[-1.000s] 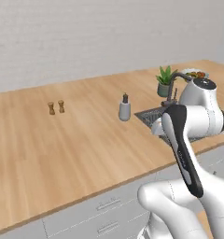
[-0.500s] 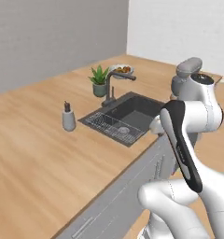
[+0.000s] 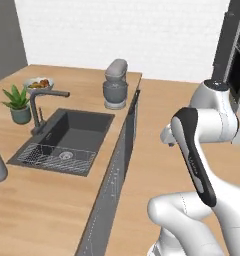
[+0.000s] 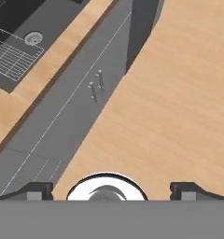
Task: Navigate to the shelves.
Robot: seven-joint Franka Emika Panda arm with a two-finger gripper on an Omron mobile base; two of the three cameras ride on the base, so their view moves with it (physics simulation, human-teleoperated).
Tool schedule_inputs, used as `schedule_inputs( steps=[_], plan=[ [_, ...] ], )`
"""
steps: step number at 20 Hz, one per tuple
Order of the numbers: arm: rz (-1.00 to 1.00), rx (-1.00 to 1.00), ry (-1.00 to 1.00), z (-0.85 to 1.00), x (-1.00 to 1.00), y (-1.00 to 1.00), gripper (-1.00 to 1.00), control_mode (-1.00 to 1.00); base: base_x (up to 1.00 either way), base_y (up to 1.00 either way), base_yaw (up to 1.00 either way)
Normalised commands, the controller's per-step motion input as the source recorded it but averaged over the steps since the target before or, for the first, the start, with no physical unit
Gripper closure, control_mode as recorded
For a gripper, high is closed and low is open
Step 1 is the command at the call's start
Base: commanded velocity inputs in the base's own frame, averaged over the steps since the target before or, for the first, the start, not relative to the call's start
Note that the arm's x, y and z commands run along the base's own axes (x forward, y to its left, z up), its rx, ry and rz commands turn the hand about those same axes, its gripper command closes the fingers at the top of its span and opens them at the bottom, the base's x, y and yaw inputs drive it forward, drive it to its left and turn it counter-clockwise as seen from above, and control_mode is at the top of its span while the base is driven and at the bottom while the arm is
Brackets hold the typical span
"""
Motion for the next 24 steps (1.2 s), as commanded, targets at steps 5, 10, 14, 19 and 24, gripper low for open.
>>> schedule_inputs(
  steps=[5,10,14,19,24],
  plan=[
    [0.00,0.00,0.00,0.00,0.00,0.00,-1.00,1.00,0.07,-0.05,-0.75],
    [0.00,0.00,0.00,0.00,0.00,0.00,-1.00,1.00,0.05,0.00,-0.71],
    [0.00,0.00,0.00,0.00,0.00,0.00,-1.00,1.00,0.04,-0.11,-0.74],
    [0.00,0.00,0.00,0.00,0.00,0.00,-1.00,1.00,0.14,-0.33,-0.73],
    [0.00,0.00,0.00,0.00,0.00,0.00,-1.00,1.00,0.21,-0.46,-0.70]
  ],
)
